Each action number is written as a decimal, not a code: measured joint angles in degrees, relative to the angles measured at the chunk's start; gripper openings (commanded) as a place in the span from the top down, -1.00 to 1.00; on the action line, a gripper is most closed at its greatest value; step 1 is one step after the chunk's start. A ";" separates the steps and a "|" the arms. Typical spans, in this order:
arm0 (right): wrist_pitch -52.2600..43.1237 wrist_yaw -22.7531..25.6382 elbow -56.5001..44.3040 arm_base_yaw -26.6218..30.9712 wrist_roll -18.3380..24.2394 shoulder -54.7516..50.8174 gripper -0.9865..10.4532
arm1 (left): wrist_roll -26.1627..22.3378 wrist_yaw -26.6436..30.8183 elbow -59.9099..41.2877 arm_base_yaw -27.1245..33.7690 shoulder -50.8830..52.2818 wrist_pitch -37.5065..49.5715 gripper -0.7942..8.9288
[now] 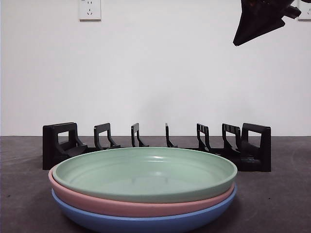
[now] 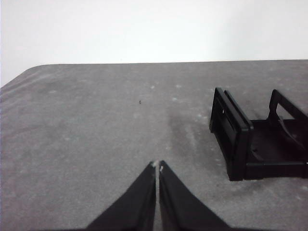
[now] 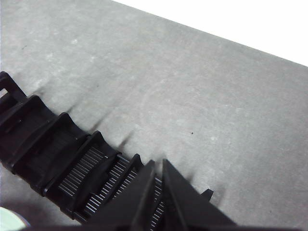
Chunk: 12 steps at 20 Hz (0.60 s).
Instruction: Place the plate
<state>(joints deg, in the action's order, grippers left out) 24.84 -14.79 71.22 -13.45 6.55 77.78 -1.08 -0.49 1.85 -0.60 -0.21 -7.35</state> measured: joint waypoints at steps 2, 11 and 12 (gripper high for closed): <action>-0.52 0.00 0.00 0.00 0.00 0.00 0.79 | 0.00 -0.02 0.00 0.00 0.00 0.24 0.82; -2.40 0.00 0.00 0.00 0.02 0.00 0.80 | 0.00 -0.07 0.00 0.00 0.00 0.28 0.82; -2.58 0.66 0.00 0.00 0.17 0.00 0.80 | 0.00 -0.07 0.00 0.00 0.00 0.28 0.82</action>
<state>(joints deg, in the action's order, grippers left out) 22.26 -14.13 71.22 -13.45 6.72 77.78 -1.08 -0.56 1.85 -0.60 -0.21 -7.07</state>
